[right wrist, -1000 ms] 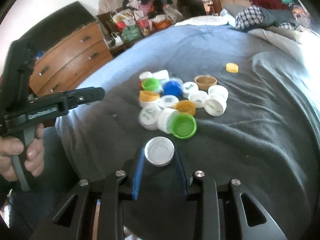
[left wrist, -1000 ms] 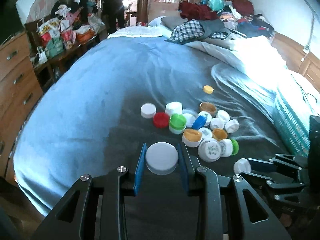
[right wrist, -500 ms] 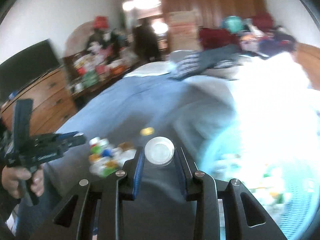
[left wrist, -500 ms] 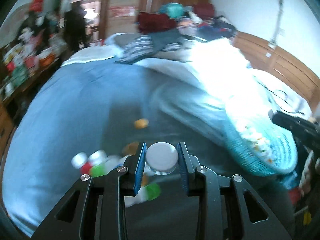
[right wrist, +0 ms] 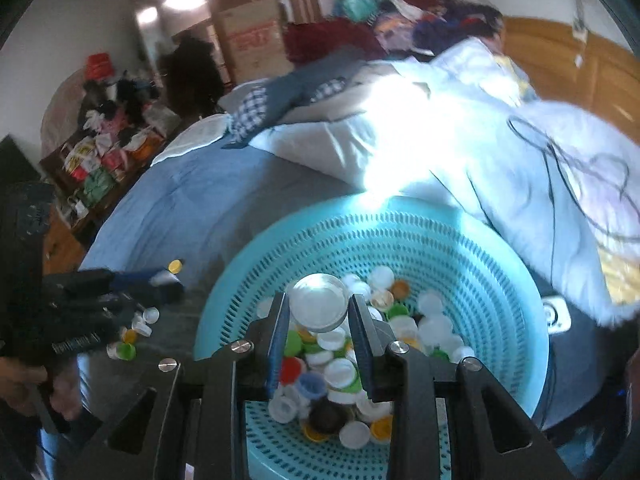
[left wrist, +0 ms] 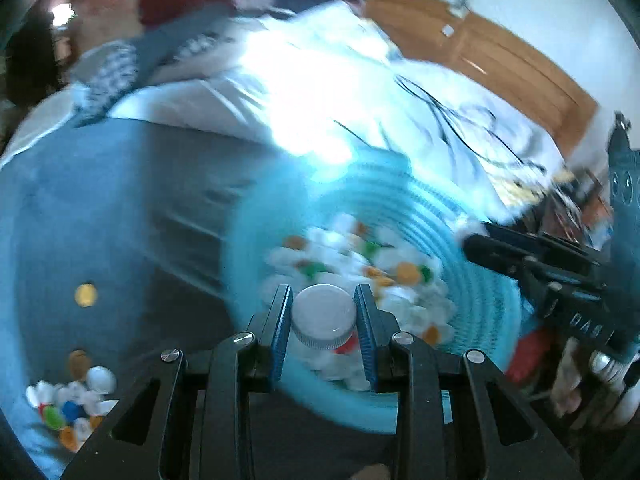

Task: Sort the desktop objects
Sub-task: 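Carry both caps over the teal basket and open both tools, then grasp a white cap with the left tool while the right tool grasps a yellow cap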

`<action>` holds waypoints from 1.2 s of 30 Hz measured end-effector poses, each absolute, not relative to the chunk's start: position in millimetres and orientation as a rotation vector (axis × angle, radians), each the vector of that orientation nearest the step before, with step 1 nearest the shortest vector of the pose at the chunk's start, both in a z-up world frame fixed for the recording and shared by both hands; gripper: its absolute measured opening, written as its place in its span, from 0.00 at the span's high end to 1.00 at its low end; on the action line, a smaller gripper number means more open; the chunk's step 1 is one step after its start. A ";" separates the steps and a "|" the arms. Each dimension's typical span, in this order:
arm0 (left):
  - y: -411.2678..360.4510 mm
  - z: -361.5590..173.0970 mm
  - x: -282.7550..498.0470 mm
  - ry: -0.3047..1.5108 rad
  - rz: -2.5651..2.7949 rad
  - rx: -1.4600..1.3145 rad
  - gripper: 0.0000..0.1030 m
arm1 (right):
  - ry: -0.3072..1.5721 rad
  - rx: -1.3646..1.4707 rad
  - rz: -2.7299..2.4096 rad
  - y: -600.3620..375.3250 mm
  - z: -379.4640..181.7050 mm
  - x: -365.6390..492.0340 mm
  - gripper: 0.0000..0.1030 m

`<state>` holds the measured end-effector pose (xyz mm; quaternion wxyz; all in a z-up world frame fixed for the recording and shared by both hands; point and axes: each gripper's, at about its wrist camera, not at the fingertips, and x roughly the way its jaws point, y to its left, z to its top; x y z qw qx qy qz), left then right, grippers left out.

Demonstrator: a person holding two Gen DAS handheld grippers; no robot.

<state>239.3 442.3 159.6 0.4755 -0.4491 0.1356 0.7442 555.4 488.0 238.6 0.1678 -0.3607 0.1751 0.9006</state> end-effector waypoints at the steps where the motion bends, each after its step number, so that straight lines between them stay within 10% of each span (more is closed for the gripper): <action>1: 451.8 157.1 245.2 0.350 1.797 -1.105 0.74 | 0.510 -1.030 2.554 490.7 235.6 557.8 0.68; 15: 474.8 158.3 264.7 0.343 1.791 -1.095 0.73 | 0.508 -1.024 2.533 486.3 229.6 570.7 0.67; 19: 459.0 161.3 258.5 0.323 1.821 -1.069 0.56 | 0.457 -0.987 2.506 483.9 233.4 573.8 0.30; 21: 442.9 162.5 251.6 0.311 1.847 -1.053 0.56 | 0.416 -0.976 2.506 478.8 237.3 574.4 0.30; 36: 81.8 45.2 104.5 0.408 2.423 -1.191 0.58 | 0.362 -0.974 2.758 384.2 224.8 544.2 0.27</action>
